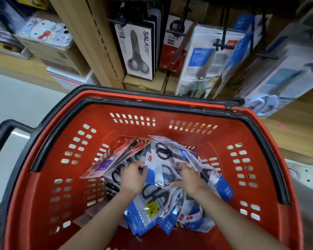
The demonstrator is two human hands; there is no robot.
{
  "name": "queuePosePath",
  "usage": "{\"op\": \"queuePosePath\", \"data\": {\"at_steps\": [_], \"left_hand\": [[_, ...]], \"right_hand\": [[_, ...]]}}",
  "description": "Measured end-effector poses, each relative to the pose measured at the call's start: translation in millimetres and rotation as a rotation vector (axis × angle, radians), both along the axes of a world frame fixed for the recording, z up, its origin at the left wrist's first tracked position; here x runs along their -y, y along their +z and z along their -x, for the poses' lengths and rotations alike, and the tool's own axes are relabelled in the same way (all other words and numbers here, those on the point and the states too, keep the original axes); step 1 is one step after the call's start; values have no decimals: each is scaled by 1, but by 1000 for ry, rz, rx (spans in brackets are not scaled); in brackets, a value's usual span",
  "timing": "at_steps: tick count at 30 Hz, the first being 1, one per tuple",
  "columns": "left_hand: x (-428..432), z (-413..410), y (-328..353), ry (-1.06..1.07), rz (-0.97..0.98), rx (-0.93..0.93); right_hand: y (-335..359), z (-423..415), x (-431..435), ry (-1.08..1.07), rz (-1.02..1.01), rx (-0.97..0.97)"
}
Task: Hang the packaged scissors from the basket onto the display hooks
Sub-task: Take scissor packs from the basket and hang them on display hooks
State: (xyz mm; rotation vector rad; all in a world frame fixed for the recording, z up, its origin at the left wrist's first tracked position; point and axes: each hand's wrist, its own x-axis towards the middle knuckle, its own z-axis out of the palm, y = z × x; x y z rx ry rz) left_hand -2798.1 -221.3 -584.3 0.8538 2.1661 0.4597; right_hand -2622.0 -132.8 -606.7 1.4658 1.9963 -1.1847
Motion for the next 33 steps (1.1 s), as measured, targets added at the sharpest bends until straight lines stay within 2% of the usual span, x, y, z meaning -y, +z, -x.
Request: {"op": "queuePosePath", "data": {"at_steps": [2,6,9,11,13,15,18,21,25,30,33], "left_hand": [[1,-2,5,5,-33,-68],[2,-2,25,199,-186,80],[-2,1,50,317,-344,171],[-7,3,70,401,-445,296],[-11,2,88,465,-521,495],[-13,-3,99,415,-539,617],[-10,-10,108,290,-566,556],[-4,-5,112,364,-608,517],[9,8,114,419,-607,378],[22,26,108,448,-588,338],[25,33,105,470,-553,322]], "right_hand": [[5,2,1,34,56,-37],[21,13,8,29,226,-66],[46,18,11,1,277,-179],[68,18,12,-72,243,-314],[87,18,13,-204,183,-447],[101,19,15,-312,118,-548],[120,23,27,-305,129,-671],[127,24,38,-230,85,-724],[83,21,14,-228,-79,-531],[19,24,-13,-82,45,-232],[0,34,-17,-56,43,-210]]}}
